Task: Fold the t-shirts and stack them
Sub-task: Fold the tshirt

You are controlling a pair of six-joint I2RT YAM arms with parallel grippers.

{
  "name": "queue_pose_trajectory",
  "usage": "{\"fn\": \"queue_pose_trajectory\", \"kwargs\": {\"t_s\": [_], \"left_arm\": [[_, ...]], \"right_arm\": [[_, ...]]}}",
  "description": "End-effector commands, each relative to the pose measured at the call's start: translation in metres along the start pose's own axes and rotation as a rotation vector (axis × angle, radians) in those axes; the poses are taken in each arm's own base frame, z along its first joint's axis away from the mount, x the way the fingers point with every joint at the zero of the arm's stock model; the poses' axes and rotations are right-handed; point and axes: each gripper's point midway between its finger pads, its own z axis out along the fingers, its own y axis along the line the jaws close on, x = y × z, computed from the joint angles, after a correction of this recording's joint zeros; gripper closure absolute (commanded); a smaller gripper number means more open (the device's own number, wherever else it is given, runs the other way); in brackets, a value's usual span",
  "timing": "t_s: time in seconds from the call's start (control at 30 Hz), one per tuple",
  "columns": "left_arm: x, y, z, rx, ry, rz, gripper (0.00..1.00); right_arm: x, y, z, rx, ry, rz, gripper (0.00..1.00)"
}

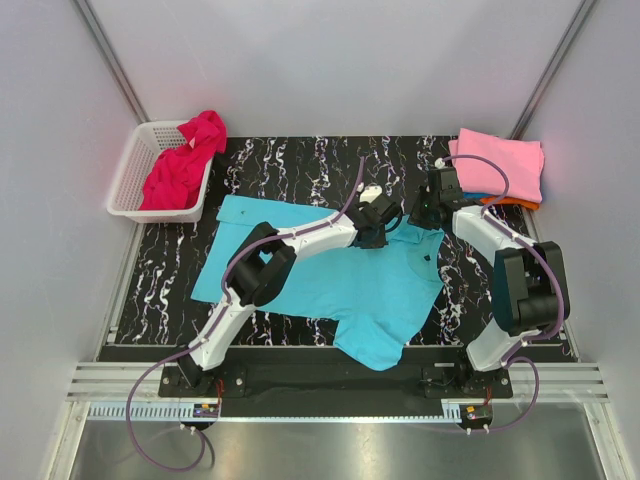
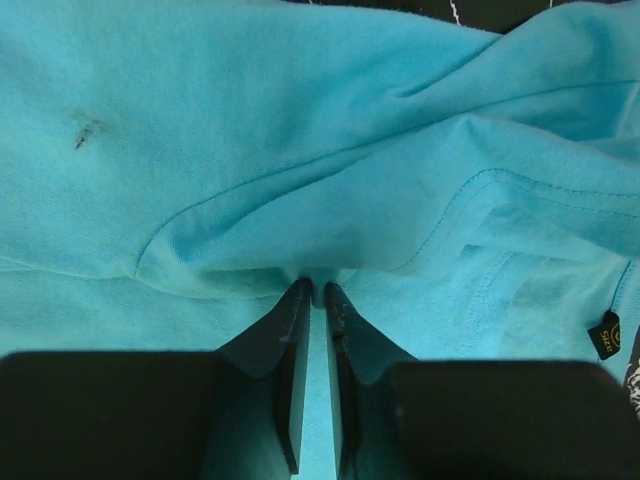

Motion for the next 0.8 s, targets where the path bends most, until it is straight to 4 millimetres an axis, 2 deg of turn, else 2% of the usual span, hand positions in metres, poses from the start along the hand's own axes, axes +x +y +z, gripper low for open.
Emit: {"fn": "queue_pose_trajectory", "kwargs": {"t_s": [0.0, 0.07, 0.23, 0.4, 0.53, 0.67, 0.77], "left_arm": [[-0.018, -0.008, -0.009, 0.016, -0.042, -0.031, 0.85], [-0.018, -0.008, -0.009, 0.016, -0.04, -0.033, 0.85], [-0.022, -0.011, -0.015, 0.03, -0.051, -0.04, 0.76], [-0.03, -0.013, -0.022, 0.04, -0.076, -0.048, 0.82], [-0.033, -0.014, -0.025, 0.043, -0.086, -0.053, 0.94], [-0.034, -0.013, -0.027, 0.041, -0.088, -0.057, 0.94], [-0.035, -0.013, -0.03, 0.047, -0.091, -0.058, 0.9]], "right_arm": [[-0.006, 0.004, 0.003, -0.02, -0.02, -0.012, 1.0], [-0.005, 0.004, 0.003, -0.024, -0.016, -0.014, 1.0], [-0.002, 0.004, 0.005, -0.027, -0.004, -0.012, 1.0], [-0.001, 0.004, 0.004, -0.025, -0.007, -0.016, 1.0], [-0.002, 0.004, 0.003, -0.026, -0.01, -0.015, 1.0], [-0.001, 0.004, 0.003, -0.03, -0.006, -0.017, 1.0], [0.0, 0.004, 0.004, -0.03, -0.002, -0.018, 1.0]]}}
